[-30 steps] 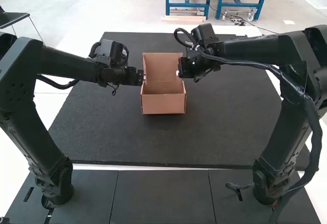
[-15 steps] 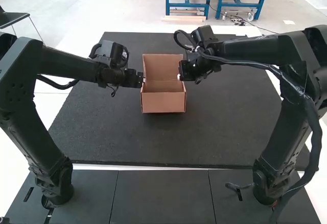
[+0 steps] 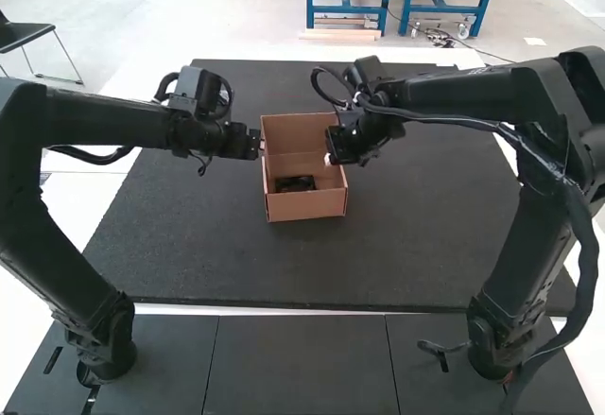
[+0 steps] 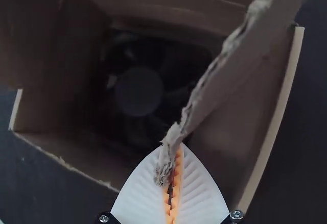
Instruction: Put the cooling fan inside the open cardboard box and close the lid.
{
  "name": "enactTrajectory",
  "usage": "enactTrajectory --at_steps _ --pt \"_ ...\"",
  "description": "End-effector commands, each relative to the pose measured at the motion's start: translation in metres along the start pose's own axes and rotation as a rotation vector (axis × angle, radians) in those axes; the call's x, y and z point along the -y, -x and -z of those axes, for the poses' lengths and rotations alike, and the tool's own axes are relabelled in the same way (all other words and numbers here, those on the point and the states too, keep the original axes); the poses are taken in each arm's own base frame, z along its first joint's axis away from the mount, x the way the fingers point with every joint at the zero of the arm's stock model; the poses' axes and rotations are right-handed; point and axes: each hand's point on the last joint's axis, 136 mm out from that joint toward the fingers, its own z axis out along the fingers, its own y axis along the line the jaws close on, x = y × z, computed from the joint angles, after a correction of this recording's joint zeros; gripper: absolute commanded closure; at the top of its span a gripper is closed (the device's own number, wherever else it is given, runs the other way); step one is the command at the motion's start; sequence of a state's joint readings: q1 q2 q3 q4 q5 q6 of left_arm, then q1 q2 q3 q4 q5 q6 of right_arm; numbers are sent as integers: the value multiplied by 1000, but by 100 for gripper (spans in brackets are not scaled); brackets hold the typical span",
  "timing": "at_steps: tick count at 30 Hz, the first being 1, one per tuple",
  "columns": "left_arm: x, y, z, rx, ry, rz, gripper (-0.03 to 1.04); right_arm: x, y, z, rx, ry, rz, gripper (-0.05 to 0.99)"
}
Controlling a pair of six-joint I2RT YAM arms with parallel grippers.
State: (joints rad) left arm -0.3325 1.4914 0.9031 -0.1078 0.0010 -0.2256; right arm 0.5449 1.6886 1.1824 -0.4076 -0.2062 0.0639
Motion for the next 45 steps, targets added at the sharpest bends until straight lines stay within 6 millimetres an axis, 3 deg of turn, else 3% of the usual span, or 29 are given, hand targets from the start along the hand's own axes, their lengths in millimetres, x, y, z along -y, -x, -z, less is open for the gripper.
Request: enactTrajectory --at_steps 1,8,18,19,23,26,32,38,45 --pt "7 11 12 40 -23 -19 5 -17 -1 9 5 40 52 95" --pt "7 -5 17 5 -34 -36 5 -14 -20 12 -43 31 79 95" --pt "1 -9 24 -19 -15 -61 5 -10 -36 9 -76 18 96 95" --pt "-2 -9 24 -19 -4 -66 5 -8 -35 9 -74 13 85 86" --pt "-18 -6 25 -13 50 -64 5 -4 -24 13 -46 -20 64 37" --pt "-30 3 26 17 86 -48 5 -5 -19 19 -44 -20 63 10" --pt "-49 38 34 119 151 -31 5 -11 -8 42 -2 -13 63 6" --pt "-42 77 43 222 142 -34 5 -11 -9 64 14 -7 51 5" --pt "-31 89 28 227 119 -44 5 4 -4 96 123 -34 29 5"
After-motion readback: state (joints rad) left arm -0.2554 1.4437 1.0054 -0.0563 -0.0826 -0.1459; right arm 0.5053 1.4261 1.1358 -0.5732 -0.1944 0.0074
